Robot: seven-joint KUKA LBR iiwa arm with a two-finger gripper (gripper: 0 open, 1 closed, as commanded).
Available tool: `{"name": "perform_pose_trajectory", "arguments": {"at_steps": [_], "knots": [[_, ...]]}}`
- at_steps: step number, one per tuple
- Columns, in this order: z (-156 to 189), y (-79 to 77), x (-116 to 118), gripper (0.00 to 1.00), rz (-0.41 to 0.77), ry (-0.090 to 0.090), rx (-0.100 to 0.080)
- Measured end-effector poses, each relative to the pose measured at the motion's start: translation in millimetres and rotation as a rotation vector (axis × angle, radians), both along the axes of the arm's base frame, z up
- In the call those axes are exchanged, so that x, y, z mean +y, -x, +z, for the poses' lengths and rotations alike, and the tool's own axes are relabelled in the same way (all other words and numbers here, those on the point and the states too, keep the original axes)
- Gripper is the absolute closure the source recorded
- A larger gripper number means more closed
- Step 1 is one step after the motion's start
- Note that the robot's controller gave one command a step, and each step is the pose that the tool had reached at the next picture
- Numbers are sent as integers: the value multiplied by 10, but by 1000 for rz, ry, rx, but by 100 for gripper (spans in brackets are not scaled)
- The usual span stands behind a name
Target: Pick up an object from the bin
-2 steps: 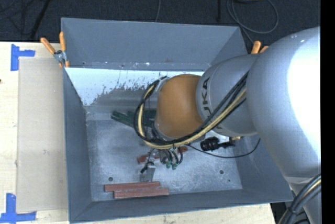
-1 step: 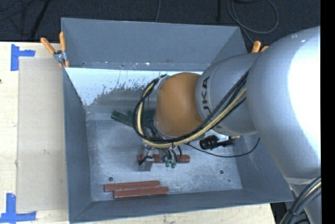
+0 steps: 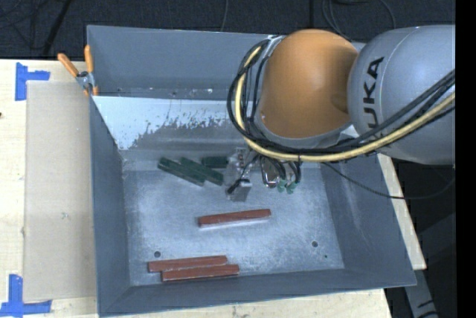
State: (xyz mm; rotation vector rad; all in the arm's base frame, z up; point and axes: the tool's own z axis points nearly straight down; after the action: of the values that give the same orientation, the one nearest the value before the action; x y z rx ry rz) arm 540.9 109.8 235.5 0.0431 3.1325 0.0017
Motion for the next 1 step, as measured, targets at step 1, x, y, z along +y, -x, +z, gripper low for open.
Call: {"name": "perform_pose_trajectory", "arguments": {"at_steps": [1], "knots": [[-47, 15, -5, 0, -2, 1, 8]]}}
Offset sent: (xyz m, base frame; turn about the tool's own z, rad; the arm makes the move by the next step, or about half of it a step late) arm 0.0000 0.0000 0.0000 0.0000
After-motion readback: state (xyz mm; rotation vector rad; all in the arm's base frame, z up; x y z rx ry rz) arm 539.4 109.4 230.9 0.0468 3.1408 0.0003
